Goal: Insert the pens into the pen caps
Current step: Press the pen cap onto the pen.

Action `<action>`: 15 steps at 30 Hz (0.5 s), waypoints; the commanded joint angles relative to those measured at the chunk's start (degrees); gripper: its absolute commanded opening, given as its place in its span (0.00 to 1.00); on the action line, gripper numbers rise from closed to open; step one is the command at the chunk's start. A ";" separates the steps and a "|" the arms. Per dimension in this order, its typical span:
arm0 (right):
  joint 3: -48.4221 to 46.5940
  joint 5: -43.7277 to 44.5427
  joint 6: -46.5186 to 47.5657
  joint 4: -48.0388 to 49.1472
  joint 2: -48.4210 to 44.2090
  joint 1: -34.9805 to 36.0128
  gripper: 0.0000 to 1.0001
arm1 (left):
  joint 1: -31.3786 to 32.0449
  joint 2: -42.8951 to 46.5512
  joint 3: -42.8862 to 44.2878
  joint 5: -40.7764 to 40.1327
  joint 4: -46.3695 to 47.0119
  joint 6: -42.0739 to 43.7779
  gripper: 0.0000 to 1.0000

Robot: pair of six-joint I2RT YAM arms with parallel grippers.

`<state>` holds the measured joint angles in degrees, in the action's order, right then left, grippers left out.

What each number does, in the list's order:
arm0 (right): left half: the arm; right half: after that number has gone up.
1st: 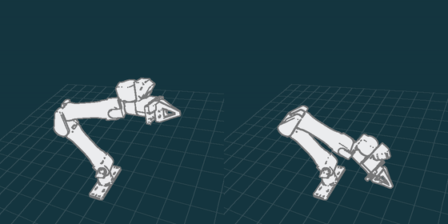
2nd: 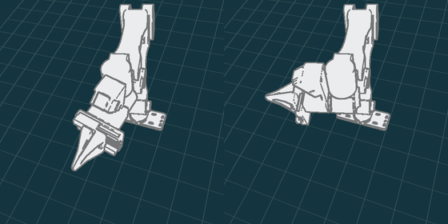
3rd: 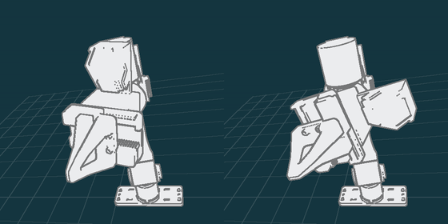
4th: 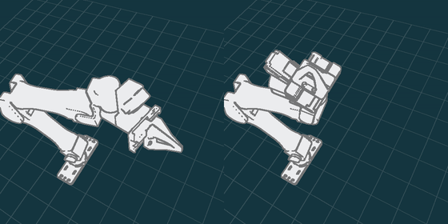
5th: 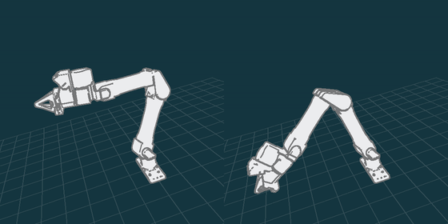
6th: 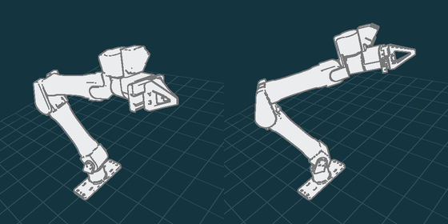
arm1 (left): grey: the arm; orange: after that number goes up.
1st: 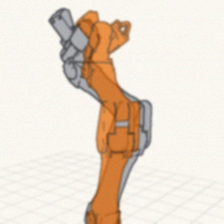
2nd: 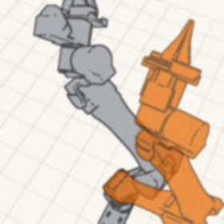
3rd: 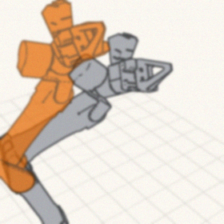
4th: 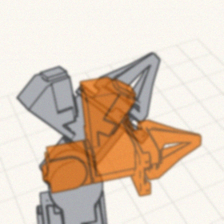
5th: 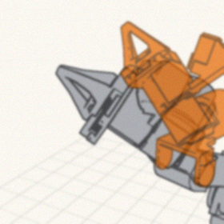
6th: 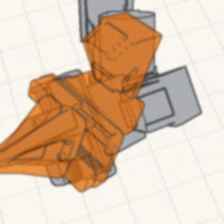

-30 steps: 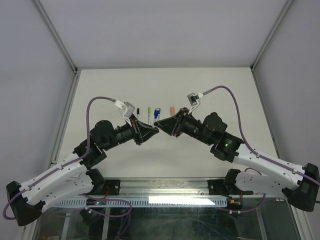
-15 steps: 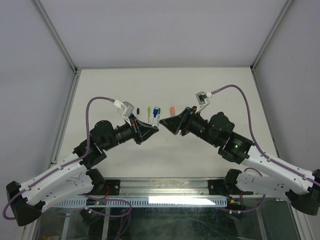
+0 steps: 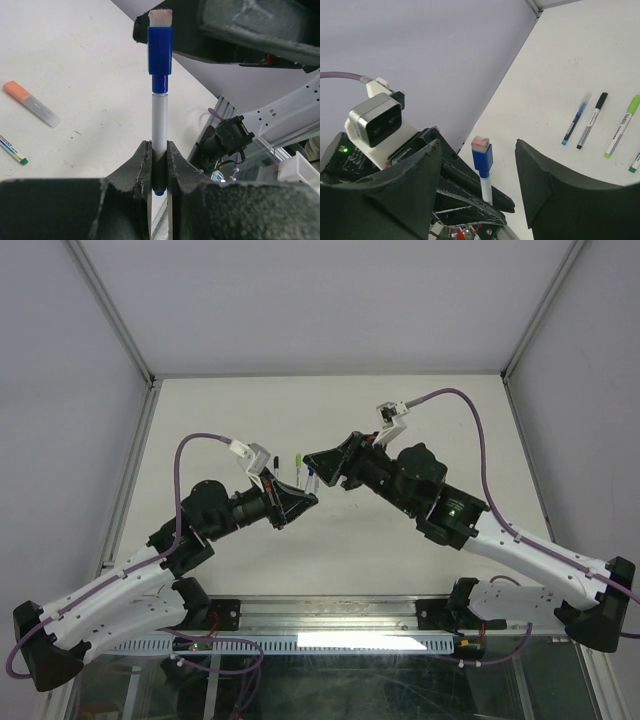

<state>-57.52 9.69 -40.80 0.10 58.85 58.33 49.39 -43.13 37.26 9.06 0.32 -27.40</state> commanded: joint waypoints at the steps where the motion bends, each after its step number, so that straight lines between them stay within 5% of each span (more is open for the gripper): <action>1: -3.48 0.67 1.08 2.63 1.27 0.12 0.61 | -0.60 -0.06 1.87 0.92 2.90 1.29 0.00; 15: -2.16 -2.85 -0.26 3.21 2.45 0.12 0.25 | -0.60 -1.03 2.34 0.84 2.89 1.55 0.00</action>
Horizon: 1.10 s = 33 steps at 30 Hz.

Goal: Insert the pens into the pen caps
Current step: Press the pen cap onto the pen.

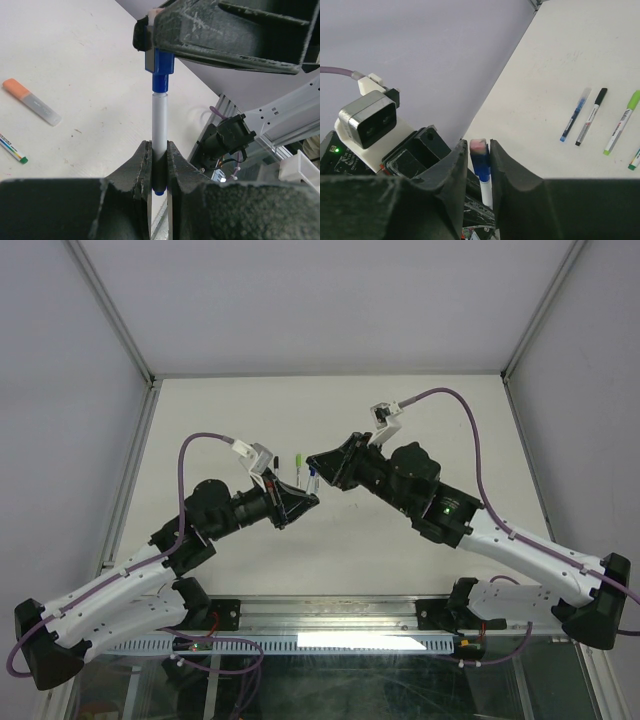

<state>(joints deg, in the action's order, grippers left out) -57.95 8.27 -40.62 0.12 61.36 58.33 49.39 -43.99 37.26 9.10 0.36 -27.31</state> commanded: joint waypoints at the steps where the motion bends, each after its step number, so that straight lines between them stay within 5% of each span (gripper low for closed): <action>1: -1.44 -1.50 -0.48 3.17 -0.17 0.13 0.21 | -0.61 -0.24 2.45 0.75 2.79 1.59 0.00; 5: -0.32 -1.64 -0.80 2.29 -1.14 0.12 0.00 | -0.60 -0.77 3.67 0.42 2.07 1.85 0.00; 18: 8.29 -6.27 -3.66 -2.50 -4.30 3.58 0.00 | -0.61 -3.02 13.07 -4.75 2.45 7.27 0.00; 27: 15.82 3.96 -9.18 -1.29 -1.45 18.62 0.00 | -0.53 -4.91 18.20 -5.98 5.50 7.36 0.00; 33: 16.25 9.49 -10.34 -2.64 -4.80 20.95 0.00 | -0.60 -4.21 18.01 -5.92 5.00 7.23 0.00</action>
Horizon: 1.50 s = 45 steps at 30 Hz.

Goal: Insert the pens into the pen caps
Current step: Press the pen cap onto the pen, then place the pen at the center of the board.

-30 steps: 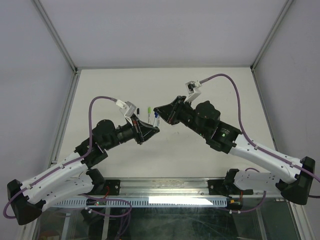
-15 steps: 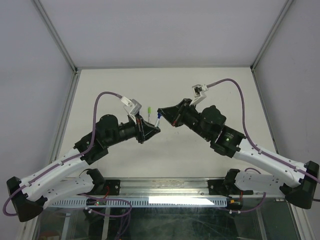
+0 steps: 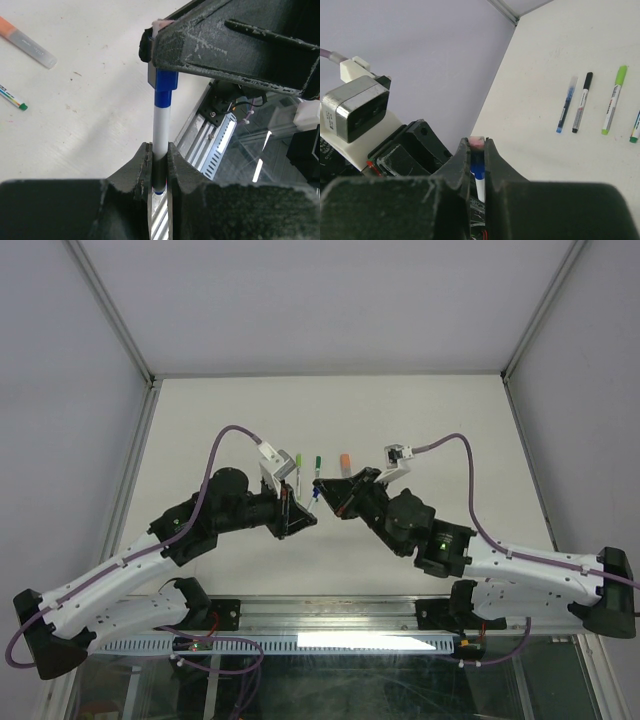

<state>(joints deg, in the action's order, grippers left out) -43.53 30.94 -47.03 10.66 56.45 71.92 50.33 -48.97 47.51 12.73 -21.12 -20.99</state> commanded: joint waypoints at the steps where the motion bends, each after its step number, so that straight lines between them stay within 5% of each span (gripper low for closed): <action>1: -0.09 -11.25 -2.59 -15.23 -0.52 7.29 0.00 | -1.55 1.11 7.32 -9.29 26.18 0.75 0.00; 3: -4.80 -7.36 1.41 -19.01 -1.52 7.00 0.00 | -1.54 1.72 6.79 -9.01 24.32 0.69 0.00; 7: -12.36 -1.67 9.09 -20.80 -4.06 5.57 0.27 | -1.52 2.79 5.33 -8.48 20.76 0.63 0.00; 13: -18.37 4.13 20.15 -17.13 -8.62 4.55 0.51 | -1.55 3.25 4.31 -8.05 15.51 0.31 0.00; 17: -17.66 8.51 21.42 -19.34 -11.48 4.46 0.58 | -1.53 2.16 5.06 -10.66 9.93 -0.08 0.00; 24: -14.15 21.84 2.69 -42.66 -11.89 4.46 0.66 | -1.48 -8.51 8.35 -18.36 1.32 -6.54 0.00; 29: -12.31 21.75 -15.67 -59.02 -10.88 4.48 0.71 | -1.41 -22.55 12.86 -22.82 -0.51 -14.73 0.00; 45: 0.28 12.43 -27.50 -63.61 -27.39 4.54 0.73 | 2.19 -66.70 47.10 -31.11 -7.01 -21.32 0.00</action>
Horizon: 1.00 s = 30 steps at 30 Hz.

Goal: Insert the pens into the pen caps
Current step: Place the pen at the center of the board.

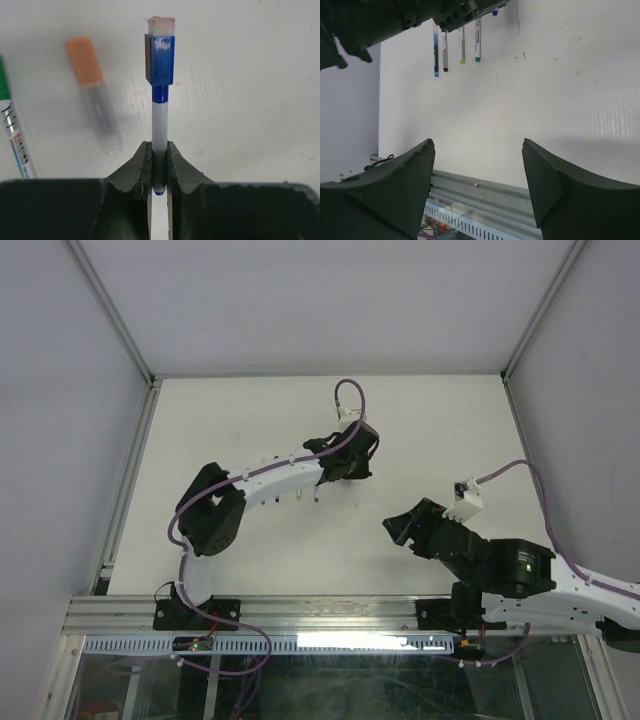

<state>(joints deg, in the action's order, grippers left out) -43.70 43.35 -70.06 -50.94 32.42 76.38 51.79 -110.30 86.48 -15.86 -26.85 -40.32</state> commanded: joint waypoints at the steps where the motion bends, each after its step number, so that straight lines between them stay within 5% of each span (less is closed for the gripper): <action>1: 0.46 -0.02 -4.73 -2.85 -4.29 0.09 0.73 | 0.69 -7.63 10.35 -2.51 -1.98 -2.11 0.00; 6: -0.04 0.48 -6.19 -7.01 -8.05 0.09 0.73 | 0.77 -16.19 18.64 -3.59 -5.93 -4.03 0.00; 15: 0.70 2.29 -7.34 -10.15 -11.60 0.09 0.73 | 1.15 -20.03 19.52 -3.83 -9.49 -7.37 0.00; 30: 0.70 3.01 -6.93 -10.47 -11.07 0.09 0.73 | 1.54 -19.10 17.04 -4.39 -9.80 -9.10 0.27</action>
<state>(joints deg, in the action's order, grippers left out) -42.39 43.38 -75.57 -61.89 20.99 76.38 52.58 -130.63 103.88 -19.33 -35.90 -48.69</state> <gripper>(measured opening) 0.730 0.263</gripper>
